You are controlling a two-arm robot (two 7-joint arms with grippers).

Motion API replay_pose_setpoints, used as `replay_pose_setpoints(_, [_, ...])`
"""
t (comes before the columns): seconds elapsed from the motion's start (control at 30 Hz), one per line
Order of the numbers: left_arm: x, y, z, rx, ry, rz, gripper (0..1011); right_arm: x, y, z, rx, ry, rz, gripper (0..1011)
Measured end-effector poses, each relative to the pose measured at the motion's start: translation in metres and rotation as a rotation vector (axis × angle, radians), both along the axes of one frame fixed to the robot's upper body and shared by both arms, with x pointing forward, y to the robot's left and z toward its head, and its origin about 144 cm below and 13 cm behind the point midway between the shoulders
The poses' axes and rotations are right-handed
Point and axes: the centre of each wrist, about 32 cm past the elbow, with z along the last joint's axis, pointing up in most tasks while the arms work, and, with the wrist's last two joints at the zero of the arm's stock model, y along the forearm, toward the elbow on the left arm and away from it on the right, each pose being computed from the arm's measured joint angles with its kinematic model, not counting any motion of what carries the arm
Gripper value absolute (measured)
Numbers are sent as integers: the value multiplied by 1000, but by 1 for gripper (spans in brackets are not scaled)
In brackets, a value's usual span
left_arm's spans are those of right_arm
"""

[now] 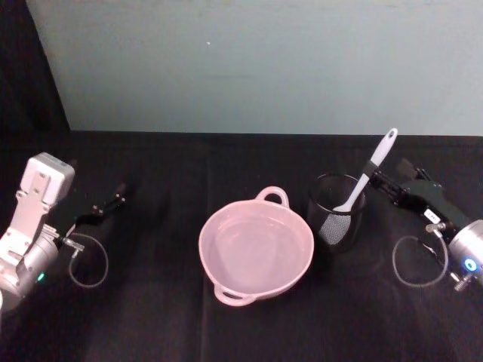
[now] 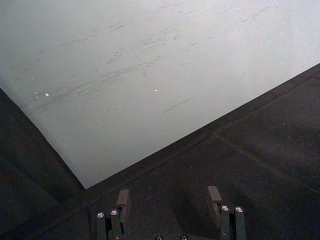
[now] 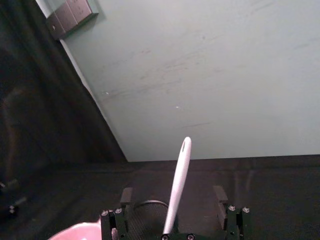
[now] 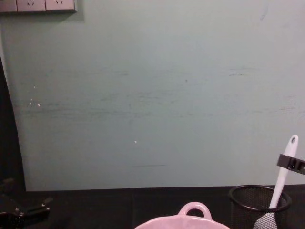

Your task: Use the one hand to pick up the spoon and stir the clear water in the bowl.

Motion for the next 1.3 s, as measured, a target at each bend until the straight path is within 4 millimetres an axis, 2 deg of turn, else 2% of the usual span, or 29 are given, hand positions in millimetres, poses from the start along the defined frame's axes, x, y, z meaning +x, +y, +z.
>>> replay_pose_setpoints(0.4, [0,0,0,0,0,0,1005,30,-1,6,161,69,59,1003])
replay_pose_setpoints(0.7, [0,0,0,0,0,0,1005,38,-3,6,213,94,76,989])
replay_pose_setpoints(0.97, [0,0,0,0,0,0,1005,37,-4,7,216,88,79,813])
replay_pose_setpoints(1.0, [0,0,0,0,0,0,1005,37,-5,7,213,87,80,760])
replay_pose_setpoints(1.07, [0,0,0,0,0,0,1005,37,-5,8,208,85,81,723])
replay_pose_setpoints(1.1, [0,0,0,0,0,0,1005,38,-5,8,204,85,82,664])
replay_pose_setpoints(1.17, [0,0,0,0,0,0,1005,38,-6,8,200,85,83,626])
replay_pose_setpoints(1.2, [0,0,0,0,0,0,1005,38,-6,8,197,84,83,565])
replay_pose_setpoints(1.3, [0,0,0,0,0,0,1005,37,-7,8,191,83,84,504])
